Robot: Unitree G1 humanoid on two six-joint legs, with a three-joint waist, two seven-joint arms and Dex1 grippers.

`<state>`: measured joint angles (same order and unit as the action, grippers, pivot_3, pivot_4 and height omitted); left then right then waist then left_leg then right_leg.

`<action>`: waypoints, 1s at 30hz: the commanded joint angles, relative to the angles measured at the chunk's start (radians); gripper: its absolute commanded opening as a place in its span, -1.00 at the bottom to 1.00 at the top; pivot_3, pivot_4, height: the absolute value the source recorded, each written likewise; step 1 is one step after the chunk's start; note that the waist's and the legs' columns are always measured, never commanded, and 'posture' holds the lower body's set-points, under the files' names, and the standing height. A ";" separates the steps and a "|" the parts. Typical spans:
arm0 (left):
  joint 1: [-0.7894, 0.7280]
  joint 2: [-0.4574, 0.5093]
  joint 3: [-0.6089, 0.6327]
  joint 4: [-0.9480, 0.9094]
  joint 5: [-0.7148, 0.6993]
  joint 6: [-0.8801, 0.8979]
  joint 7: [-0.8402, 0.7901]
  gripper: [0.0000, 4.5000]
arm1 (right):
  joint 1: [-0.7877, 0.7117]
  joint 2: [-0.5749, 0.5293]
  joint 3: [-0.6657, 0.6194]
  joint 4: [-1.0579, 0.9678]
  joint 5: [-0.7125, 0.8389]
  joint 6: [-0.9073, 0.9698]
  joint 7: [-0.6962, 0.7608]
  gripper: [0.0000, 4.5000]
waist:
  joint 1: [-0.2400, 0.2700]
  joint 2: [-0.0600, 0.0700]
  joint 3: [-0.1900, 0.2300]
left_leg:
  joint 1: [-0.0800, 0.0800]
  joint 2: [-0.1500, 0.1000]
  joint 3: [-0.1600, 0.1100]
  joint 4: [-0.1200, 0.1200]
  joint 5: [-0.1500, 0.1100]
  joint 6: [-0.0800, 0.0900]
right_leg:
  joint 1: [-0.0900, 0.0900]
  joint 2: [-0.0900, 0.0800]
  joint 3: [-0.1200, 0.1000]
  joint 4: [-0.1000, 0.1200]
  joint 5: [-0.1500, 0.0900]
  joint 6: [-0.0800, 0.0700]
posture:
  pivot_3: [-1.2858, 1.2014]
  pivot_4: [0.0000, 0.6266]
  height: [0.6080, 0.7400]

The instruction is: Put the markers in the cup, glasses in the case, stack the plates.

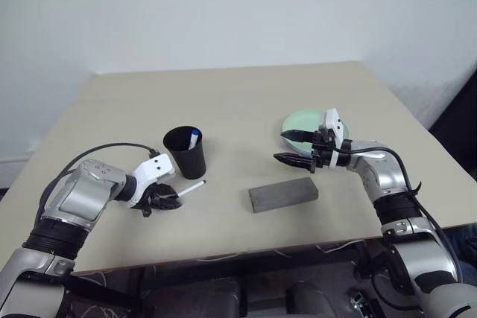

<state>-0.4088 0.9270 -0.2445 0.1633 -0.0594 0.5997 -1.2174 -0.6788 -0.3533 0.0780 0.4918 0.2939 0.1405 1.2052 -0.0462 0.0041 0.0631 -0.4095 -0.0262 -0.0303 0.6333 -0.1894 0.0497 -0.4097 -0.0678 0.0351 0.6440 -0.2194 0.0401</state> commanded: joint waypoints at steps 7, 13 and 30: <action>0.030 0.013 0.012 -0.067 -0.027 0.026 -0.040 -0.98 | -0.018 -0.003 -0.010 -0.038 0.010 -0.009 0.003 0.72 | 0.000 0.000 0.000 | 0.000 0.000 0.002 0.000 0.000 0.000 | 0.000 0.000 0.002 -0.001 0.000 0.001 | 0.03 -1.00 0.97; 0.053 0.018 0.026 -0.118 -0.056 0.031 -0.061 -0.98 | -0.018 -0.004 -0.010 -0.037 0.010 -0.008 0.003 0.72 | 0.000 0.000 0.000 | 0.000 0.000 0.002 0.000 0.000 0.000 | 0.000 0.000 0.002 -0.001 0.000 0.001 | 0.03 -1.00 0.97; 0.002 -0.154 0.152 -0.437 -0.233 0.007 0.062 -0.98 | -0.013 -0.006 -0.008 -0.038 0.009 -0.010 0.002 0.72 | 0.000 -0.003 0.000 | -0.001 0.001 0.000 0.001 0.000 0.000 | 0.000 0.000 0.000 -0.002 0.000 0.000 | 0.03 -1.00 0.97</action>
<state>-0.3814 0.7742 -0.1440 -0.2471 -0.2689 0.6324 -1.1820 -0.6784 -0.3507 0.0866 0.4903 0.2939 0.1410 1.2052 -0.0460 0.0010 0.0632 -0.4108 -0.0255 -0.0300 0.6345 -0.1894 0.0497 -0.4080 -0.0677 0.0358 0.6427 -0.2194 0.0406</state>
